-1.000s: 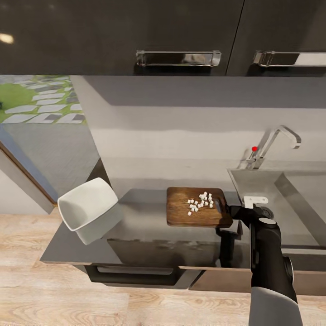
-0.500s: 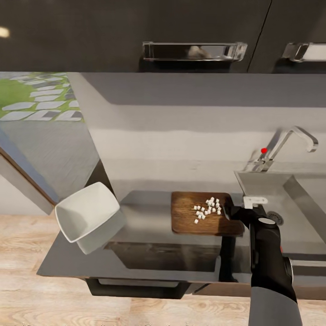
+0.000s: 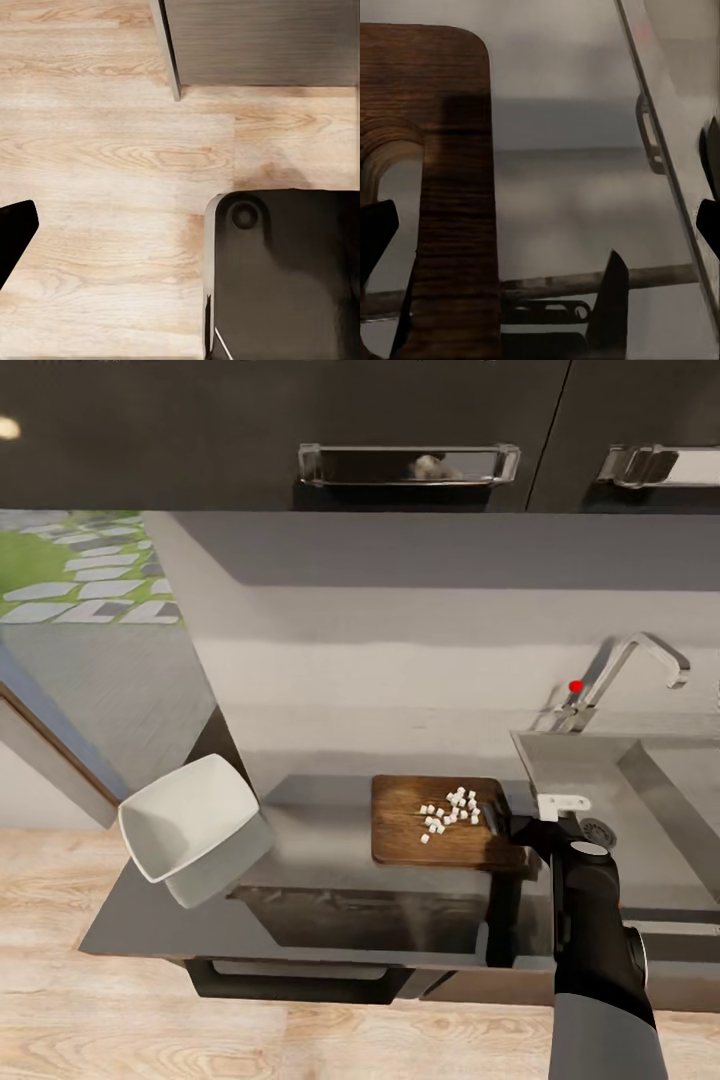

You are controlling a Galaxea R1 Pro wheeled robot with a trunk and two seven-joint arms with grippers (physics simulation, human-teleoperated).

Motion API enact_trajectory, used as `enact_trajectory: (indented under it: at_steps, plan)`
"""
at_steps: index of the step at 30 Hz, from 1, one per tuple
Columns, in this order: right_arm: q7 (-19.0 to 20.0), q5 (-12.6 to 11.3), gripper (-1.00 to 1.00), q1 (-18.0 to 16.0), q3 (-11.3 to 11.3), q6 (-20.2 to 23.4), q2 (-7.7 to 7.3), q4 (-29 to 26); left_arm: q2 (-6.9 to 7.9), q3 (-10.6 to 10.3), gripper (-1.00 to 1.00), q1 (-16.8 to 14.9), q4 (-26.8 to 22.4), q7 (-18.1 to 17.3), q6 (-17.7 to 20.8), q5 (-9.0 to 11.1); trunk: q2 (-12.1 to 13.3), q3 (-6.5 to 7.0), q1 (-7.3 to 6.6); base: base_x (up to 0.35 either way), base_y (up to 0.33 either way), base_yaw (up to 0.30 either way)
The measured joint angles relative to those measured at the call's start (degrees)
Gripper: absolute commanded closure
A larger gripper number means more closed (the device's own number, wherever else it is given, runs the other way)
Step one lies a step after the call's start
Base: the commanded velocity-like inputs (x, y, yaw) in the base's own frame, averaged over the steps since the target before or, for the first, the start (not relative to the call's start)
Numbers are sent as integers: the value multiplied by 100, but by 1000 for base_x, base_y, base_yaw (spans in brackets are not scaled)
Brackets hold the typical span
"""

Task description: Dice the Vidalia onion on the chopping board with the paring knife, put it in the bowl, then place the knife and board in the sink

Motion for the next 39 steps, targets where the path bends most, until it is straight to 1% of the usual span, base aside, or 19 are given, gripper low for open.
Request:
enact_trajectory:
  at_steps: [10, 39]
  plan:
    - [0, 0, -100, 1, 2, 0, 0, 8, 0, 0, -100, -1, 0, 0, 0, 6, 0, -5, 0, -5, -4, 0]
    - [0, 0, -100, 0, 9, 0, 0, 53, 0, 0, -100, -2, 23, 0, 0, 2, 0, -168, 0, 0, 0, 0]
